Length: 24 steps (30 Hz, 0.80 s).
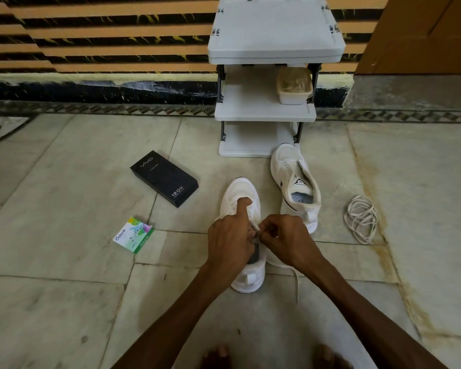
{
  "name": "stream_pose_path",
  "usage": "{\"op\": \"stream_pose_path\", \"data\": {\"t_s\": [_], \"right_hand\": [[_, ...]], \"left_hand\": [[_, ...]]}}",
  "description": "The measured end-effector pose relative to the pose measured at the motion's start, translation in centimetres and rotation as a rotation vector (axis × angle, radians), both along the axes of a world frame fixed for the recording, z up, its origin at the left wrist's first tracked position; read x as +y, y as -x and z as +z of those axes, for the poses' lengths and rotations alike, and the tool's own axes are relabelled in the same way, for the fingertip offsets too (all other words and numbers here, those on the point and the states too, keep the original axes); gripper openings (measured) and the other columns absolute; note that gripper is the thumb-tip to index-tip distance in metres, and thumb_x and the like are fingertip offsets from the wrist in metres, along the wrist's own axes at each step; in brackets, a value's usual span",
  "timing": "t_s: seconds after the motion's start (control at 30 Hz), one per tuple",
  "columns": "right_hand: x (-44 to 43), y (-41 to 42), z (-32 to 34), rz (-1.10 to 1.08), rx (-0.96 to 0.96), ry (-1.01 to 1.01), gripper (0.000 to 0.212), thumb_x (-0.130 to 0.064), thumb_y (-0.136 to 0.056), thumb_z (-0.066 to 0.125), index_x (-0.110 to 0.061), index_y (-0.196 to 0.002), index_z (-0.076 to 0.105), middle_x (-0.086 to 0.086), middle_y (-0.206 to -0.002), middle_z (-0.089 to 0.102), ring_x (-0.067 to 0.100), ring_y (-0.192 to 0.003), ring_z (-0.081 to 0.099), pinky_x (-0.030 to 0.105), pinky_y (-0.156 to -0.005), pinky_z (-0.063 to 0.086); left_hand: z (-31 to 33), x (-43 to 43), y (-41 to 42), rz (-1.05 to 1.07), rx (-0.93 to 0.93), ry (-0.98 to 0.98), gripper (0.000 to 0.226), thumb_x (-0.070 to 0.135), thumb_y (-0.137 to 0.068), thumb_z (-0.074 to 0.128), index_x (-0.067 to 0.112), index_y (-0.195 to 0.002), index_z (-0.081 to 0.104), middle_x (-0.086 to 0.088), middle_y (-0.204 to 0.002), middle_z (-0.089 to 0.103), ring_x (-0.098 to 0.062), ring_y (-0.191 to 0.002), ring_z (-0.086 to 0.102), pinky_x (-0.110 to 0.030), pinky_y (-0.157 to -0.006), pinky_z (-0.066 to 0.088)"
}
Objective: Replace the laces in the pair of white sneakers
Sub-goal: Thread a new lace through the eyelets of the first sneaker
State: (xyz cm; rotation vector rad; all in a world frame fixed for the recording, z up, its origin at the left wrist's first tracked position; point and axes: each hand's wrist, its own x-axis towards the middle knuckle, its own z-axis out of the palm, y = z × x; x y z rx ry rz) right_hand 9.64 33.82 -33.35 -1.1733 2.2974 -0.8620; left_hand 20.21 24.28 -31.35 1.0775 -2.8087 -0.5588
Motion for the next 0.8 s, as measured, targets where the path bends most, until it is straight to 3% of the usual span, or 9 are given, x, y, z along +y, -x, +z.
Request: {"op": "stream_pose_path", "data": {"t_s": [0.23, 0.43, 0.57, 0.63, 0.73, 0.8], "right_hand": [[-0.1, 0.3, 0.8, 0.047, -0.021, -0.031, 0.014, -0.021, -0.088, 0.070, -0.013, -0.099, 0.074, 0.003, -0.087, 0.074, 0.015, -0.076, 0.067, 0.033, -0.078, 0.055], [-0.1, 0.5, 0.9, 0.043, -0.017, 0.018, 0.009, -0.017, -0.086, 0.072, -0.020, -0.090, 0.079, -0.003, -0.083, 0.075, 0.008, -0.073, 0.067, 0.028, -0.073, 0.055], [-0.4, 0.4, 0.4, -0.001, -0.008, 0.056, 0.003, -0.016, -0.080, 0.078, -0.017, -0.082, 0.079, -0.003, -0.077, 0.075, 0.007, -0.067, 0.066, 0.028, -0.071, 0.055], [-0.5, 0.5, 0.2, -0.001, 0.002, 0.067, 0.004, -0.016, -0.078, 0.079, -0.018, -0.080, 0.079, -0.005, -0.075, 0.074, 0.002, -0.062, 0.063, 0.021, -0.067, 0.053], [-0.5, 0.7, 0.1, 0.000, -0.020, 0.073, 0.006, -0.015, -0.077, 0.080, -0.021, -0.076, 0.077, -0.013, -0.068, 0.070, -0.006, -0.058, 0.059, 0.005, -0.060, 0.043], [-0.4, 0.8, 0.1, -0.005, -0.045, 0.094, 0.009, -0.014, -0.077, 0.078, -0.021, -0.073, 0.076, -0.015, -0.066, 0.067, -0.005, -0.059, 0.061, 0.006, -0.060, 0.044]], "left_hand": [[-0.1, 0.6, 0.5, 0.173, -0.001, -0.062, 0.085, 0.032, -0.085, 0.071, 0.023, -0.151, 0.019, -0.006, -0.118, 0.066, -0.022, -0.104, 0.065, -0.035, -0.089, 0.051], [0.0, -0.1, 0.3, 0.338, 0.140, -0.442, 0.082, 0.027, -0.083, 0.075, 0.021, -0.149, 0.027, -0.007, -0.133, 0.058, -0.027, -0.121, 0.056, -0.037, -0.094, 0.048], [0.6, -0.6, 0.5, 0.400, 0.147, -0.687, 0.086, 0.018, -0.081, 0.075, 0.020, -0.150, 0.024, -0.010, -0.137, 0.051, -0.030, -0.125, 0.052, -0.042, -0.099, 0.050], [0.9, -0.6, 0.7, 0.422, 0.130, -0.752, 0.081, 0.014, -0.081, 0.074, 0.018, -0.148, 0.028, -0.010, -0.139, 0.049, -0.030, -0.126, 0.050, -0.040, -0.101, 0.049], [1.5, -0.9, 0.5, 0.534, 0.198, -0.982, 0.064, -0.005, -0.079, 0.070, 0.016, -0.132, 0.042, -0.012, -0.134, 0.051, -0.026, -0.112, 0.055, -0.037, -0.092, 0.052], [1.9, -1.1, 0.3, 0.569, 0.254, -1.120, 0.067, -0.009, -0.080, 0.067, 0.016, -0.136, 0.040, -0.017, -0.132, 0.052, -0.030, -0.108, 0.060, -0.038, -0.081, 0.056]]}}
